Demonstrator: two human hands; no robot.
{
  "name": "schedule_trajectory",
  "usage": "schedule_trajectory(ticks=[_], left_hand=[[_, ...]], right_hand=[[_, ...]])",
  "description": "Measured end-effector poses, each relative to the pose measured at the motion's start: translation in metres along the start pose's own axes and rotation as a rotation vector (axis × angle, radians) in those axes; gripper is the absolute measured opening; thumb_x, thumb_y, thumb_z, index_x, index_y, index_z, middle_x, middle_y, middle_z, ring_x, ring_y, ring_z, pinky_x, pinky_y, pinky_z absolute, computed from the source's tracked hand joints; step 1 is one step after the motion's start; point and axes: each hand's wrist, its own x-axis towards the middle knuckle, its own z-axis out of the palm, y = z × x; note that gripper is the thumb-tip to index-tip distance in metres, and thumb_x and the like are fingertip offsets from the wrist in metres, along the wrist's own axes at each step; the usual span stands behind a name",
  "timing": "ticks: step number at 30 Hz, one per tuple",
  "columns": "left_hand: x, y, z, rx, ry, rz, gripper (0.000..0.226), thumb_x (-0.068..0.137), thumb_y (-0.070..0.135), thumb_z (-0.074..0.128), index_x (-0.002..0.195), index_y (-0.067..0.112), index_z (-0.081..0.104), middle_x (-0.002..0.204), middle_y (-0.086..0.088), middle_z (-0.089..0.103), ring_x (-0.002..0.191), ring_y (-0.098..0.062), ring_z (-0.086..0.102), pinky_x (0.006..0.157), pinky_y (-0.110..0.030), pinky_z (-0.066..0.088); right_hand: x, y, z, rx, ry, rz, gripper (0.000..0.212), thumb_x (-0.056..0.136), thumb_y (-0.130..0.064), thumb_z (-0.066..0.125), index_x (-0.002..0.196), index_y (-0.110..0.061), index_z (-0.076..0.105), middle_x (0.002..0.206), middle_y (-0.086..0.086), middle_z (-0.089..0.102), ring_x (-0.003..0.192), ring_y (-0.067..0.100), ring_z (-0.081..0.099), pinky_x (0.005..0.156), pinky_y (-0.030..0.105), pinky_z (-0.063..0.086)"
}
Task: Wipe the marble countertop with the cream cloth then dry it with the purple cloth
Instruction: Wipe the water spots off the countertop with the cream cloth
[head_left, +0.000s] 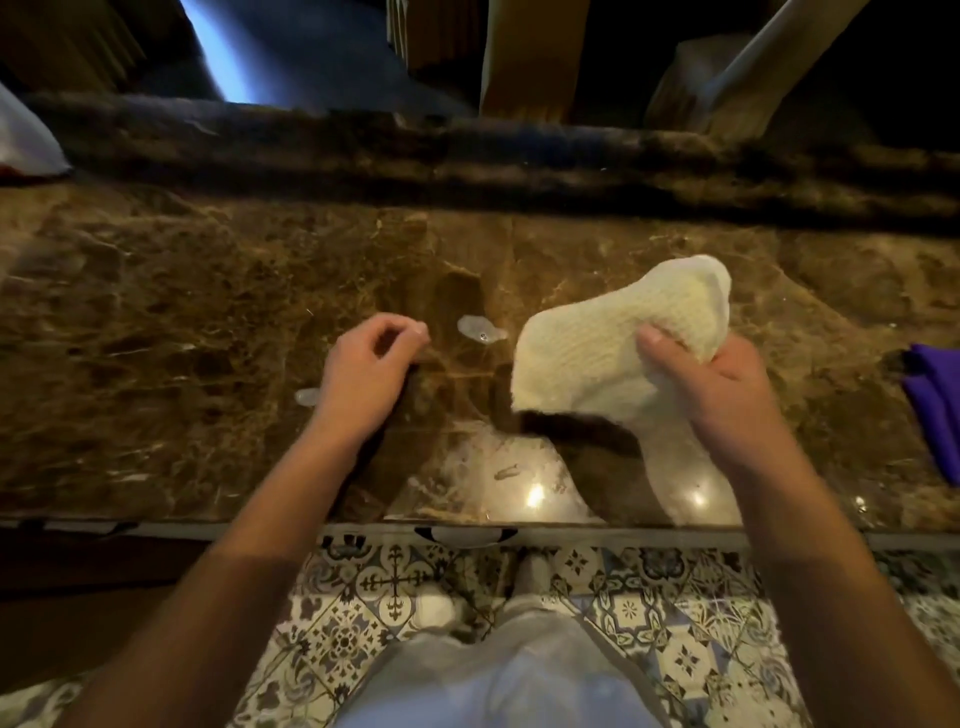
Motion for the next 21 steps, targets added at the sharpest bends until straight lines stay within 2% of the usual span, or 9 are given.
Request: schedule_trajectory(ticks=[3,5,7,9,11,13,16,18,21], left_hand=[[0.056,-0.004,-0.022,0.280,0.028,0.060,0.009,0.099,0.044,0.059,0.101,0.044,0.068,0.107,0.015,0.068,0.101,-0.002,0.064,0.089,-0.031,0.052],[0.091,-0.008,-0.031,0.399,0.002,0.090,0.014,0.100,0.042,0.060,0.110,0.038,0.068,0.107,0.015,0.066,0.103,-0.007,0.064,0.089,-0.036,0.054],[0.120,-0.012,-0.036,0.529,-0.033,0.136,0.021,0.099,0.039,0.062,0.116,0.030,0.071,0.107,0.012,0.065,0.109,-0.015,0.065,0.090,-0.037,0.052],[0.143,-0.016,-0.042,0.687,-0.052,0.176,0.028,0.100,0.037,0.062,0.120,0.021,0.072,0.119,0.001,0.067,0.121,-0.023,0.061,0.098,-0.040,0.049],[0.156,-0.021,-0.049,0.767,-0.080,0.173,0.034,0.100,0.039,0.061,0.125,0.019,0.070,0.134,-0.005,0.064,0.131,-0.026,0.056,0.108,-0.047,0.045],[0.161,-0.026,-0.056,0.812,-0.086,0.176,0.037,0.100,0.042,0.060,0.129,0.020,0.067,0.142,-0.007,0.060,0.135,-0.030,0.053,0.111,-0.052,0.044],[0.167,-0.031,-0.061,0.961,-0.071,0.221,0.048,0.100,0.050,0.056,0.137,0.020,0.060,0.147,-0.014,0.054,0.134,-0.038,0.051,0.109,-0.058,0.045],[0.170,-0.034,-0.063,1.023,-0.085,0.267,0.053,0.100,0.055,0.052,0.141,0.021,0.054,0.149,-0.017,0.050,0.136,-0.041,0.047,0.110,-0.061,0.042],[0.179,-0.045,-0.072,1.058,-0.134,0.306,0.060,0.103,0.058,0.044,0.154,0.026,0.041,0.165,-0.017,0.034,0.154,-0.041,0.025,0.122,-0.062,0.021]], right_hand=[[0.018,0.005,-0.020,-0.490,0.080,-0.183,0.011,0.099,-0.030,0.065,0.092,-0.030,0.074,0.078,-0.010,0.073,0.076,0.001,0.069,0.062,0.027,0.052],[0.028,0.022,-0.022,-0.840,0.076,-0.233,0.007,0.095,-0.019,0.065,0.096,-0.022,0.072,0.085,-0.003,0.072,0.081,0.017,0.070,0.065,0.031,0.044],[0.028,0.046,-0.015,-1.011,-0.028,-0.175,0.017,0.094,-0.012,0.066,0.110,-0.013,0.073,0.105,0.010,0.074,0.099,0.035,0.068,0.076,0.034,0.044],[0.016,0.070,-0.008,-1.071,-0.180,-0.056,0.029,0.099,-0.027,0.065,0.125,-0.017,0.070,0.129,0.006,0.069,0.124,0.034,0.060,0.096,0.041,0.047],[0.001,0.087,-0.007,-1.057,-0.197,-0.011,0.044,0.097,-0.051,0.061,0.133,-0.026,0.068,0.146,-0.003,0.059,0.144,0.024,0.045,0.116,0.052,0.036],[-0.008,0.093,-0.005,-0.918,-0.070,-0.046,0.048,0.094,-0.061,0.053,0.124,-0.029,0.073,0.141,-0.006,0.061,0.138,0.015,0.047,0.113,0.059,0.038],[-0.002,0.098,0.002,-0.911,0.104,-0.137,0.043,0.099,-0.052,0.051,0.129,-0.027,0.068,0.145,0.000,0.059,0.141,0.020,0.044,0.114,0.059,0.036],[0.009,0.102,0.013,-1.016,0.102,-0.113,0.047,0.102,-0.049,0.052,0.143,-0.028,0.058,0.161,0.005,0.044,0.154,0.029,0.028,0.123,0.055,0.023],[0.012,0.117,0.027,-1.184,-0.002,-0.039,0.061,0.104,-0.056,0.042,0.158,-0.029,0.039,0.172,0.008,0.023,0.160,0.032,0.007,0.127,0.056,0.006]])
